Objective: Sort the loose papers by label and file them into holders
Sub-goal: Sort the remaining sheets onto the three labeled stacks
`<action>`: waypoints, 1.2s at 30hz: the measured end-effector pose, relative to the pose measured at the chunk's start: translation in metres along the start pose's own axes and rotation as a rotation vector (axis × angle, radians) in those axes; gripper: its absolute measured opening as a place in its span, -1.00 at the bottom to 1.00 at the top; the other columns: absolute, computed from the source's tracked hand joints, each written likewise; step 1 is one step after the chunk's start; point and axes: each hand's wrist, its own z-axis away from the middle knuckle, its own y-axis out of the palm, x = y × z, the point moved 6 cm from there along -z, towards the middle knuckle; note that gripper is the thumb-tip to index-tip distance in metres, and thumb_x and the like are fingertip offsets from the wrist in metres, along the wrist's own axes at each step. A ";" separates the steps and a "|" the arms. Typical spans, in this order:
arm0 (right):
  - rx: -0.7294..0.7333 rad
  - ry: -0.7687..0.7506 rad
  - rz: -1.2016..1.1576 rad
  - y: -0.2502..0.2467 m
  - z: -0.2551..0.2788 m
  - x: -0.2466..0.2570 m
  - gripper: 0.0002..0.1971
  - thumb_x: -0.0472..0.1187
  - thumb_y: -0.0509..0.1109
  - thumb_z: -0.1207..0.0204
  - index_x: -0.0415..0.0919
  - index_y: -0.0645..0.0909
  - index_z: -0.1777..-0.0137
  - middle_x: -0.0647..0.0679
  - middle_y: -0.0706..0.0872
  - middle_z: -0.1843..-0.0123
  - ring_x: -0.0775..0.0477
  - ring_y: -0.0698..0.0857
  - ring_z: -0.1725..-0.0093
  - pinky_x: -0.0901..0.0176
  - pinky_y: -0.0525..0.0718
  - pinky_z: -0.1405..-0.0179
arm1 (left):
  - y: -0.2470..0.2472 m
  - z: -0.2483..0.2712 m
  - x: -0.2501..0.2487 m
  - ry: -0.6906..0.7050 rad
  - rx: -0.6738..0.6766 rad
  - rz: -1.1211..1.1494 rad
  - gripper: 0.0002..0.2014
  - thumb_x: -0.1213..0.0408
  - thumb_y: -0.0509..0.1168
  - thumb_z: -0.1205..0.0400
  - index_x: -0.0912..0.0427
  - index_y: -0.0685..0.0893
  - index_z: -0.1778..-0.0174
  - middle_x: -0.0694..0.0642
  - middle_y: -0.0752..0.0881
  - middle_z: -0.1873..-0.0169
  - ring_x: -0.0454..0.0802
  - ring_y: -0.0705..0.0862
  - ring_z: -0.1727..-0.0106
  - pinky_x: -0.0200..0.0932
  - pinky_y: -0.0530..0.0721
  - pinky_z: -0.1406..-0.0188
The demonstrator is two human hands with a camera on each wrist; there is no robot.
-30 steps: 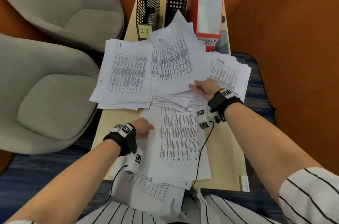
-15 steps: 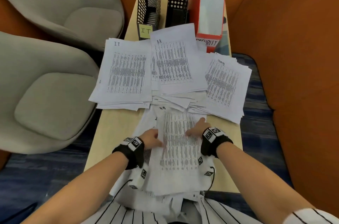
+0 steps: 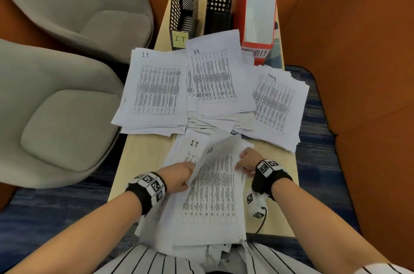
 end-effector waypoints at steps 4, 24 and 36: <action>0.043 -0.016 0.026 -0.002 0.006 0.005 -0.67 -0.35 0.51 -0.42 -0.18 0.35 0.29 -0.10 0.51 0.46 -0.06 0.51 0.51 0.21 0.44 0.56 | 0.004 0.004 -0.001 0.123 -0.045 -0.108 -0.76 0.23 0.26 -0.55 0.27 0.70 -0.02 0.02 0.59 -0.15 -0.07 0.60 -0.05 -0.29 0.59 -0.18; -0.086 -0.099 -0.114 -0.008 0.006 -0.002 0.13 -0.41 0.50 -0.44 0.07 -0.34 -0.66 -0.23 0.68 -0.03 -0.13 0.69 0.19 -0.04 0.75 0.19 | -0.019 0.007 -0.031 0.197 -0.255 -0.380 -0.51 -0.01 0.38 -0.48 -0.36 0.42 -0.32 0.19 -0.40 -0.61 0.32 -0.05 -0.67 0.25 0.19 -0.57; 0.000 -0.084 0.059 -0.005 0.007 -0.001 -0.53 0.04 0.59 -0.35 -0.09 0.34 0.44 -0.03 0.52 0.45 -0.04 0.57 0.42 0.22 0.57 0.46 | -0.036 0.006 0.014 -0.315 -0.452 0.614 -0.57 0.18 0.36 -0.60 0.12 0.31 0.52 0.00 0.39 0.47 -0.10 0.33 0.44 -0.26 0.30 0.42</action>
